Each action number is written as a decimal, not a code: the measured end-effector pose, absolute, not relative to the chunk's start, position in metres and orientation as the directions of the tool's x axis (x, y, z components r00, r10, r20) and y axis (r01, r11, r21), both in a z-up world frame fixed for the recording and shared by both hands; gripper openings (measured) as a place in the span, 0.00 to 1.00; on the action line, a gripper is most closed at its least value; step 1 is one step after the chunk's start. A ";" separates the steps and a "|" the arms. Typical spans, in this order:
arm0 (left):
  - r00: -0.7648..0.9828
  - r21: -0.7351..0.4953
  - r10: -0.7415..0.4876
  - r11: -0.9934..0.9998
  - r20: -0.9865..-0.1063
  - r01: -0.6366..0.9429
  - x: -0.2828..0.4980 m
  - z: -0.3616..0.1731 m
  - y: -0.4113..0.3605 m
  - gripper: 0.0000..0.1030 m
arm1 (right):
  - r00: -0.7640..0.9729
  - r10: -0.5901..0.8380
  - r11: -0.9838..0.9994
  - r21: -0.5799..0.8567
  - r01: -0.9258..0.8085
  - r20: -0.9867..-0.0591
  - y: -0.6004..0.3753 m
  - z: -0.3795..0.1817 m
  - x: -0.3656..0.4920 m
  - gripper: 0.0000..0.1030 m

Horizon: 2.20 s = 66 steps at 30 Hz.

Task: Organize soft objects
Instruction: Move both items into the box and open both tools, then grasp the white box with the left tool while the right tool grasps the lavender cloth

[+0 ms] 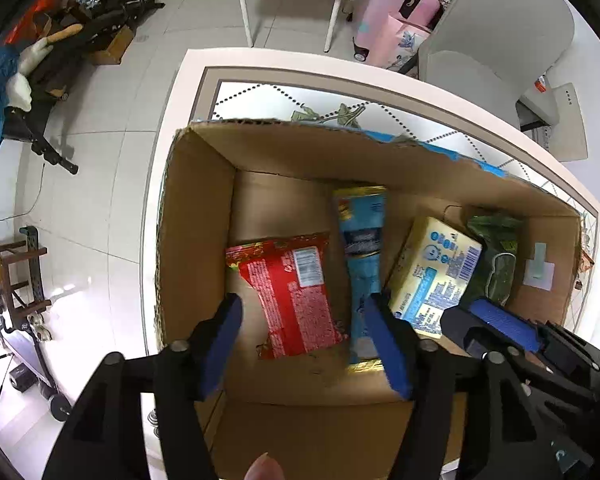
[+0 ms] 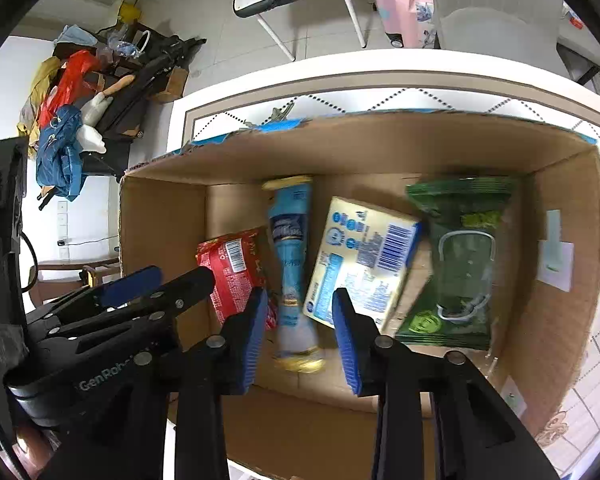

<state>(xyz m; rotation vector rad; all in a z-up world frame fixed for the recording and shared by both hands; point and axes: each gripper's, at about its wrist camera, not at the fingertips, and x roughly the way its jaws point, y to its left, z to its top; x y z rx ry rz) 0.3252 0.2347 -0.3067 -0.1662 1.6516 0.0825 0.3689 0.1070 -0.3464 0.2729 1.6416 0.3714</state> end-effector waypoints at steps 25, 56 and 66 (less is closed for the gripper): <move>0.128 0.001 0.017 0.992 -0.992 -0.126 0.237 -0.236 0.200 0.90 | 0.048 0.156 0.973 0.145 -0.180 -0.987 0.036 -0.278 0.271 0.93; 0.314 0.222 0.207 0.975 -0.927 0.014 0.239 -0.179 0.058 0.98 | 0.070 0.357 0.905 0.364 0.220 -0.931 -0.168 -0.279 0.235 0.93; 0.302 0.456 0.385 0.862 -0.872 0.220 0.318 -0.237 -0.030 0.98 | -0.030 0.565 0.732 0.485 0.479 -0.824 -0.193 -0.424 0.265 0.68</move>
